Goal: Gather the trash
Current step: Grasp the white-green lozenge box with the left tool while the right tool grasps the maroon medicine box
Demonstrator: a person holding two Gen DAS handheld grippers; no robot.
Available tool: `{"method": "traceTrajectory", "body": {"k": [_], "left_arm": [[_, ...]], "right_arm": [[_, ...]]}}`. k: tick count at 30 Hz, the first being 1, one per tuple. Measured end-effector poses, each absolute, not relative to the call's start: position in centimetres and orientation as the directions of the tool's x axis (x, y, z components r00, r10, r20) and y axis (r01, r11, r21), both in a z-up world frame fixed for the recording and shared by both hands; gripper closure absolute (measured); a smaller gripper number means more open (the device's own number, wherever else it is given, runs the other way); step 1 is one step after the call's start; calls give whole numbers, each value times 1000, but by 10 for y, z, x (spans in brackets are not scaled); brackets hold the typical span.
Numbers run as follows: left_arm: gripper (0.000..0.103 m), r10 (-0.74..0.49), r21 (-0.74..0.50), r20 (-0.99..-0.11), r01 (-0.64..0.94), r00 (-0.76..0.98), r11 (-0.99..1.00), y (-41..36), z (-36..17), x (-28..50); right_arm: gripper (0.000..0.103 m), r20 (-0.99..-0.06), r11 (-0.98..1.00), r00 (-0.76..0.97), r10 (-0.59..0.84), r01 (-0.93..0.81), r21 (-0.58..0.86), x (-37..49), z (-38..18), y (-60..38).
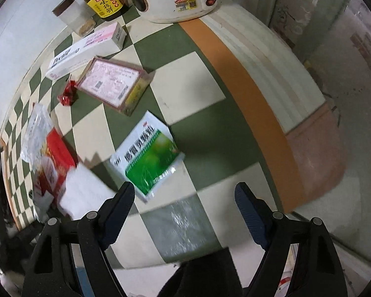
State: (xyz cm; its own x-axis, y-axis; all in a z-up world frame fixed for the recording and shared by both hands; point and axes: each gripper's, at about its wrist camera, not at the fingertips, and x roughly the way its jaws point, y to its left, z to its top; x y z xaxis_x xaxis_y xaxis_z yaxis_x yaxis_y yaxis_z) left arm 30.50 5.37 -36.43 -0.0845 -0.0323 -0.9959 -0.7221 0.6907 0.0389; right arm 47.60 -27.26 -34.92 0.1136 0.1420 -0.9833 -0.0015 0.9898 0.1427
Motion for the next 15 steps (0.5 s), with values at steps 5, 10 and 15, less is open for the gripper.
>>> {"method": "traceTrajectory", "body": {"k": [5,10,15], "left_arm": [[12,7,94,-993,-745,-118,661,71,-353,265],[12,-6,82,-994,-765,-112,639,68,-325,260],[12,99,162,-987,-710,-129,686,66,-327,287]], "right_arm": [[18,-981,988,116,153,-4,154,498,-359,-261],[18,-976,984,121,180,-33,177,512,-362,-245],[18,-971,979,142,192,-95,180,525,-352,-238]]}}
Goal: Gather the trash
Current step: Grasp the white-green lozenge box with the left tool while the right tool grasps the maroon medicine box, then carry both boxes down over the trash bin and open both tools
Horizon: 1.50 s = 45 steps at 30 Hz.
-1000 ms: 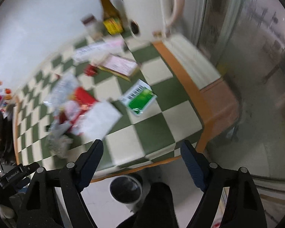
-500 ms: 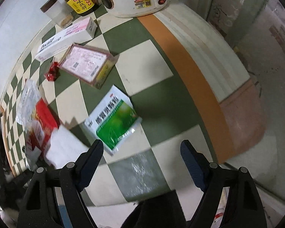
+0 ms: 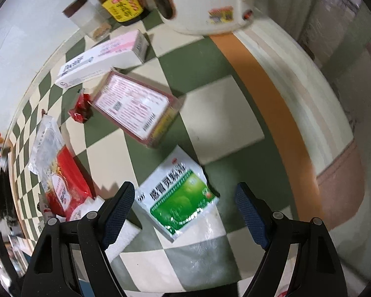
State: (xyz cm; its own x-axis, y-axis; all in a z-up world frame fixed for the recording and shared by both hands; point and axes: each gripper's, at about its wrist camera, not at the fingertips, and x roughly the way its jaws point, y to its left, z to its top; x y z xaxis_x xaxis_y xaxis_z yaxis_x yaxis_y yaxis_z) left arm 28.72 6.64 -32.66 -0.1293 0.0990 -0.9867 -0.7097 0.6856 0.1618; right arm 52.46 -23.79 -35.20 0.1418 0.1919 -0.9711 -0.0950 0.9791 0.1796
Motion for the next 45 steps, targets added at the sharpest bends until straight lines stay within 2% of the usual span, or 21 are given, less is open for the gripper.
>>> {"method": "traceTrajectory", "body": {"k": [2,3,4,8,11,15,17,21,28,29,35,40,45], "left_arm": [[14,95,165,-986,-691,-139,704,68,-332,294],[33,97,165,-986,-683,-138,711,70,-334,298],[35,103,172,-985,-681,-141,711,72,-336,296],[36,138,170,-985,-681,-101,712,74,-328,294],[36,150,178,-984,-679,-100,712,74,-323,287],[36,186,211,-976,-671,-110,710,88,-326,289],[36,182,205,-978,-676,-106,708,97,-345,286],[35,163,179,-983,-684,-89,707,102,-357,296],[36,194,192,-978,-668,-73,719,101,-369,295],[36,200,195,-977,-665,-70,721,100,-368,291],[36,250,203,-968,-649,-21,733,87,-340,289],[36,279,168,-957,-620,85,766,66,-305,276],[36,282,114,-932,-558,225,822,50,-257,235]], "right_arm": [[18,-973,977,147,178,-146,157,535,-347,-230],[18,-974,973,149,173,-179,145,542,-344,-224],[18,-972,967,154,176,-211,142,547,-341,-221],[18,-969,921,217,117,-390,24,573,-334,-182],[18,-978,875,197,67,-483,-38,588,-351,-155],[19,-982,845,189,-4,-524,-104,599,-377,-130],[25,-977,843,212,-15,-523,-127,600,-382,-124],[28,-985,868,169,-24,-485,-104,596,-380,-126],[25,-993,893,114,14,-448,-39,602,-379,-128],[29,-993,894,117,14,-447,-40,605,-378,-126],[34,-985,904,170,42,-427,-35,597,-356,-125],[36,-965,922,229,130,-385,33,571,-304,-133],[36,-923,929,296,246,-344,138,480,-257,-150]]}}
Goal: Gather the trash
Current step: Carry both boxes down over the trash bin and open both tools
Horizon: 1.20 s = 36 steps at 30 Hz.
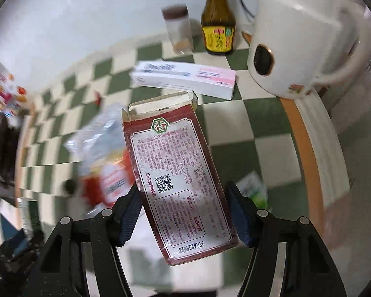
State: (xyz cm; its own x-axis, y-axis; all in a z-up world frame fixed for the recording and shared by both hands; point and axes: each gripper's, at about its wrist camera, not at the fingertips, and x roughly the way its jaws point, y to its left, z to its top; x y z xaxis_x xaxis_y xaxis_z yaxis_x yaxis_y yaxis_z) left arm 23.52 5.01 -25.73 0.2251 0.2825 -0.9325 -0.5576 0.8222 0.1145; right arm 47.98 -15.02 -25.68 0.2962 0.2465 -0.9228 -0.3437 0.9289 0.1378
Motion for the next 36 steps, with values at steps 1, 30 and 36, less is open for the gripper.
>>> {"method": "traceTrajectory", "body": {"k": [1,30,36], "left_arm": [[36,280,106,-928,-542,248,833,52,-252,227],[36,-54,-14,-991,-296,-126,955,1,-612,45],[34,-129,-59,-972,-330,-194,942,6,-692,49]], "right_arm": [[36,-912,930,314,265,-333,155,452,-247,-154],[37,-990,970,-94,108,-206,125,59,-598,-206],[37,-980,965,-172,103,-223,141,63,-709,-189]]}}
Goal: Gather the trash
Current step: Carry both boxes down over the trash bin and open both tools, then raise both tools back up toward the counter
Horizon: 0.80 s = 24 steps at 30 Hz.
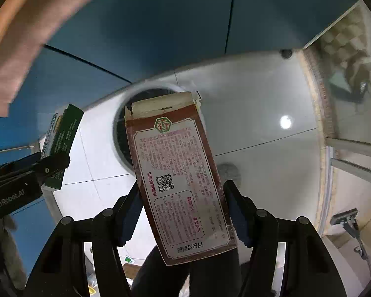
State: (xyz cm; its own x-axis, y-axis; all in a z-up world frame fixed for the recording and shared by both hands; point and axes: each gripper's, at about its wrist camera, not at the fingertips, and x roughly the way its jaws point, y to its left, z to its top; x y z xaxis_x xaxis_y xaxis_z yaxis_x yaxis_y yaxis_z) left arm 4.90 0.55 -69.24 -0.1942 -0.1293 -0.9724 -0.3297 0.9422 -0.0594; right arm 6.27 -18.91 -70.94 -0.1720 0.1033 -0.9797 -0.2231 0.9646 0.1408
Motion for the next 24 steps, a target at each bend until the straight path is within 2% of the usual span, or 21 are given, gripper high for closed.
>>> {"method": "traceTrajectory", "body": {"k": [3,5,7,8,9,12,16,24], "left_arm": [[34,-170,-78,-959,-367,-226,927,9,-715,48],[27,-178,-82,-960,-388,-217,918,11,-716,47],[0,-177,-82,-964,-410,-199,908,16,-710,41],[0,-166,-74,-968,-416,-190,906,18,-707,40],[0,-145,-55,-972,-419,-185,907,18,-703,39],[0,-81,-3,-983,-426,-165,905,24,-681,31],[0,13,81,-987,-435,-157,897,30,-651,20],[0,42,110,-987,-459,-154,881,28,-577,-4]], "right_arm": [[37,-969,962,-217,120,-215,167,66,-742,-181],[36,-958,957,-251,137,-216,194,69,-754,-173],[35,-949,954,-275,152,-211,213,70,-763,-169],[29,-945,952,-282,164,-206,227,70,-764,-168],[19,-945,952,-281,166,-204,228,71,-764,-168],[4,-953,953,-263,153,-215,213,69,-757,-165],[1,-970,955,-221,100,-252,156,73,-743,-174],[0,-993,947,-116,19,-316,55,77,-654,-165]]}}
